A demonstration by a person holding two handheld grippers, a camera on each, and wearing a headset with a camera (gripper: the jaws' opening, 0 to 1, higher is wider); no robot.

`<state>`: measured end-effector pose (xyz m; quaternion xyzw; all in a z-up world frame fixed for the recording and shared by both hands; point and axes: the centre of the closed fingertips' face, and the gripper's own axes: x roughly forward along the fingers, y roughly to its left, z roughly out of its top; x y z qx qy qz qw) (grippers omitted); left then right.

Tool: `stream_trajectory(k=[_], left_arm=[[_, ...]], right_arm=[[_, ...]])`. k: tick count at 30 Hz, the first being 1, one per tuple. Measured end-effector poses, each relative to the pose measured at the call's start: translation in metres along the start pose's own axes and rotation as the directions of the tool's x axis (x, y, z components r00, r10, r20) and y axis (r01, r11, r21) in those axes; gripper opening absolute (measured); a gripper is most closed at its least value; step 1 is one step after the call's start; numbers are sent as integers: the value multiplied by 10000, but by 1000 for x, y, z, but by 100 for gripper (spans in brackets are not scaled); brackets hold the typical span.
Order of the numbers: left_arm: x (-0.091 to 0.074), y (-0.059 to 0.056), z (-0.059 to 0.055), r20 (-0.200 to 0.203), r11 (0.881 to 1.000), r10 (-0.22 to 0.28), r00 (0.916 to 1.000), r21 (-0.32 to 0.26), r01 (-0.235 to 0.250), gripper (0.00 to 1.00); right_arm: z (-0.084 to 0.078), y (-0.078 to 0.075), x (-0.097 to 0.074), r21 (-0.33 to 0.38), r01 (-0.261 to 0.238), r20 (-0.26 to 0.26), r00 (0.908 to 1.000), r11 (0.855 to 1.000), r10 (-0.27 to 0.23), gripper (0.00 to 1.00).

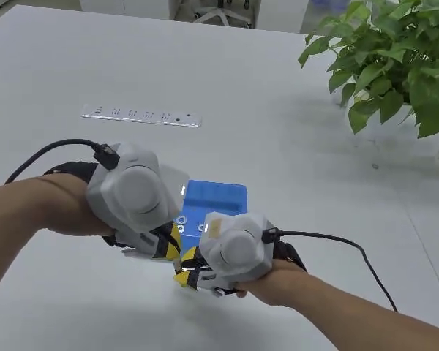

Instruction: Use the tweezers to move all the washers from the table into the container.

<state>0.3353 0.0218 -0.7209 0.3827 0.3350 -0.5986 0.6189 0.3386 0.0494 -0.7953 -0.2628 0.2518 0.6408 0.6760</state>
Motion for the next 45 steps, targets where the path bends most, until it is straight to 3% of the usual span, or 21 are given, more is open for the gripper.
stream_trajectory(k=[35, 45], left_arm=[[-1, 0, -2, -144, 9999, -106, 9998, 31, 107, 6], [-7, -4, 2, -149, 9999, -102, 9998, 46, 103, 6]], right_arm=[[0, 3, 0, 194, -64, -34, 10000, 9998, 64, 9], [4, 7, -6, 90, -38, -10, 10000, 10000, 39, 9]])
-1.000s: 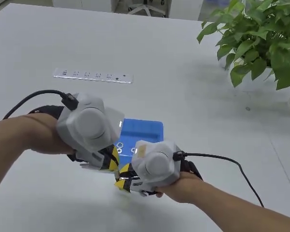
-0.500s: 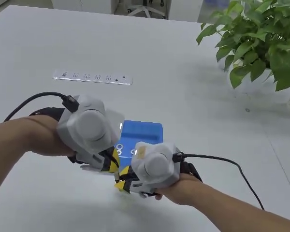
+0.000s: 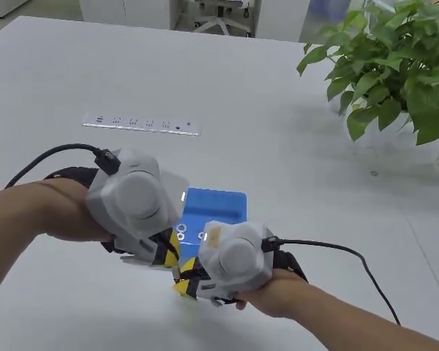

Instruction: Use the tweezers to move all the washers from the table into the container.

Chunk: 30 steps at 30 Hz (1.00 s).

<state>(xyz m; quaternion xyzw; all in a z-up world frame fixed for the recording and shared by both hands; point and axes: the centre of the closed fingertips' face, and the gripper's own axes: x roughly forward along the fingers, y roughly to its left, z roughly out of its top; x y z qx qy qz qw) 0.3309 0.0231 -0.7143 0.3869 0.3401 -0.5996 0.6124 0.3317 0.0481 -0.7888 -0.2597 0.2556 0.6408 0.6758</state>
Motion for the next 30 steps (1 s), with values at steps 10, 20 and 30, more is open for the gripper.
stream_trajectory(k=[10, 20, 30], left_arm=[[-10, -3, 6, -5, 10000, 38, 10000, 32, -38, 5], [-23, -4, 14, 37, 9998, 199, 9998, 96, -199, 5], [-35, -3, 20, 22, 9994, 341, 9994, 112, -342, 5]], right_arm=[[8, 2, -8, -141, 91, 60, 9999, 9999, -90, 9], [19, 1, -19, -372, 256, 68, 9997, 9990, -254, 9], [30, -1, -27, -567, 361, 45, 9993, 9977, -359, 9]])
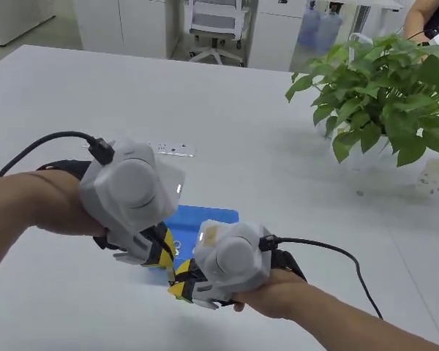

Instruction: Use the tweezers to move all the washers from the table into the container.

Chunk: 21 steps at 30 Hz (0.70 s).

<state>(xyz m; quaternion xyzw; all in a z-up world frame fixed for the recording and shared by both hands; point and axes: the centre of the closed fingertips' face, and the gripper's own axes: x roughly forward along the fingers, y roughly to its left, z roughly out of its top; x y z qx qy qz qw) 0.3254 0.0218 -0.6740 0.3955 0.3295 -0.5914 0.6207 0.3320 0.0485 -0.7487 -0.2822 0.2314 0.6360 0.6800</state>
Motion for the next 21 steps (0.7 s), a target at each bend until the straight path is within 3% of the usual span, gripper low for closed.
stream_trajectory(k=[21], left_arm=[[-17, 25, 9, 37, 9992, 317, 9995, 255, -318, 5]], right_arm=[[15, -28, -12, -201, 321, 20, 9995, 9993, -321, 9]])
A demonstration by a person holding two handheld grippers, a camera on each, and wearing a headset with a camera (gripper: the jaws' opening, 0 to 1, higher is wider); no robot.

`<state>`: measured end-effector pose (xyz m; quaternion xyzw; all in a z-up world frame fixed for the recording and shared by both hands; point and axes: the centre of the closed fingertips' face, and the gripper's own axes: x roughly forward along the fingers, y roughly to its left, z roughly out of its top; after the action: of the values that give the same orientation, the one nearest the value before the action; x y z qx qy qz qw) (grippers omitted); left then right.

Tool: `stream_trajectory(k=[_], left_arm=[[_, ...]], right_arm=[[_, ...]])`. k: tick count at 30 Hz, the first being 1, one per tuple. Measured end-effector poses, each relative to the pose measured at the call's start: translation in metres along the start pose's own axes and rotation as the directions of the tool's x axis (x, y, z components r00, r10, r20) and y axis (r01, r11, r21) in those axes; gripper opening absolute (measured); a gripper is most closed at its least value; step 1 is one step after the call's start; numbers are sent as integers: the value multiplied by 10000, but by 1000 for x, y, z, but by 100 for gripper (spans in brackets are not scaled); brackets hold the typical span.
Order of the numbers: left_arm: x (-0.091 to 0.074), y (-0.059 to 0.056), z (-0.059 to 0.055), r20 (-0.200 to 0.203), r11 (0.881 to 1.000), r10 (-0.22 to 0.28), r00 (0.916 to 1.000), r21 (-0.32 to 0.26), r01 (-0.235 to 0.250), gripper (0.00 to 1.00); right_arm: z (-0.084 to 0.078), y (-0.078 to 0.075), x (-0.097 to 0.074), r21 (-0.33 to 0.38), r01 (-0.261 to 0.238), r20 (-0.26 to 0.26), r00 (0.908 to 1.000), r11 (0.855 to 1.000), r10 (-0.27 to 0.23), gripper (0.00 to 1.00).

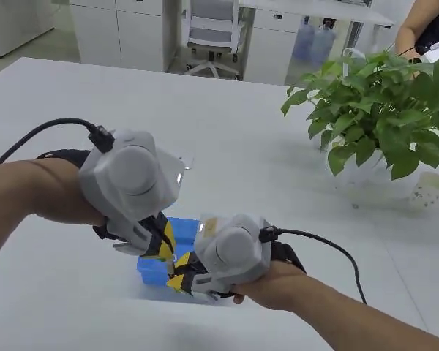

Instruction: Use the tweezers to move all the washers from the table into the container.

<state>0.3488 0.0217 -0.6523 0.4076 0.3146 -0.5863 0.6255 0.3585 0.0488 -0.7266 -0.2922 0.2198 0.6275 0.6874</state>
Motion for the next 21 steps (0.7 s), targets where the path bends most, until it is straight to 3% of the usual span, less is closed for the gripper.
stream_trajectory(k=[9, 21], left_arm=[[-3, 16, 2, 57, 9998, 123, 9999, 131, -124, 5], [4, 29, 0, 104, 9996, 211, 9997, 186, -213, 5]], right_arm=[[3, -17, -3, -33, 182, 52, 9998, 9998, -182, 9], [-3, -31, 2, 82, 276, 43, 9996, 9996, -276, 9]])
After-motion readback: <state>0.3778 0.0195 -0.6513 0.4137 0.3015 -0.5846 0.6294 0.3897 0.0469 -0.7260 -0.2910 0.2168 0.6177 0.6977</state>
